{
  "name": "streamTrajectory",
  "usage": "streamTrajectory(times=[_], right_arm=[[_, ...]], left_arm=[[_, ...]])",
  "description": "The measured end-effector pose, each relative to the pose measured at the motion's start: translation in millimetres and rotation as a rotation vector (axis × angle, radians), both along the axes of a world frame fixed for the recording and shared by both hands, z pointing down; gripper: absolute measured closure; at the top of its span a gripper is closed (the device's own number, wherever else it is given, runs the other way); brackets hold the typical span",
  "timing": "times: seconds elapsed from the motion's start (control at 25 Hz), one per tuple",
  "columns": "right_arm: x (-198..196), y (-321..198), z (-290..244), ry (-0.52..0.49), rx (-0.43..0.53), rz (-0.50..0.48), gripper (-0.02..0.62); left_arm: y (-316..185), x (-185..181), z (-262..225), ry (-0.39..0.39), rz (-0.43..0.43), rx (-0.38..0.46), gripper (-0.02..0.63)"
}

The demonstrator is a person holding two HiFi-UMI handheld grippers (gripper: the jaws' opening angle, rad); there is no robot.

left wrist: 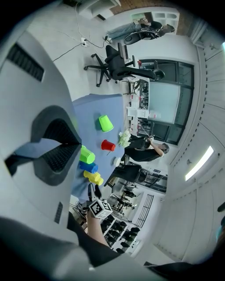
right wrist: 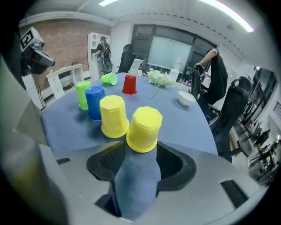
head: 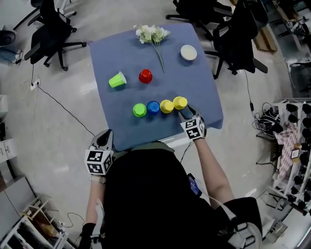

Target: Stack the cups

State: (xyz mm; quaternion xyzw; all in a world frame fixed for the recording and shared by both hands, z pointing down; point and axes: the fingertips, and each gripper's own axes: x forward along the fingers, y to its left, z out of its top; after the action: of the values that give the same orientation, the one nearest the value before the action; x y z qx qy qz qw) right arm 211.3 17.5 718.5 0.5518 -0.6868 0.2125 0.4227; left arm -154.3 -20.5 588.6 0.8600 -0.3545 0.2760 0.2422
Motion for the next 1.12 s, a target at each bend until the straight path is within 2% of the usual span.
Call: streamTrajectory(times=[0.24, 0.56, 0.88, 1.12], right_arm=[[-1.0, -19.9, -4.8, -0.109, -0.005, 0.045, 0.347], [8.0, -35.6, -0.2, -0.187, 0.012, 0.122, 0.368], [4.9, -50.8, -45.3, -0.182, 0.091, 0.086, 0.373], [-25.5, -58.4, -93.6, -0.227, 0.135, 0.023, 0.374]], left_arm=[[6.9, -4.3, -0.4, -0.002, -0.051, -0.004, 0.595], [16.1, -15.6, 0.2, -0.01, -0.108, -0.006, 0.595], [15.7, -11.1, 1.2, 0.013, -0.117, -0.002, 0.595], [12.6, -1.5, 1.0, 0.042, -0.098, 0.003, 0.595]])
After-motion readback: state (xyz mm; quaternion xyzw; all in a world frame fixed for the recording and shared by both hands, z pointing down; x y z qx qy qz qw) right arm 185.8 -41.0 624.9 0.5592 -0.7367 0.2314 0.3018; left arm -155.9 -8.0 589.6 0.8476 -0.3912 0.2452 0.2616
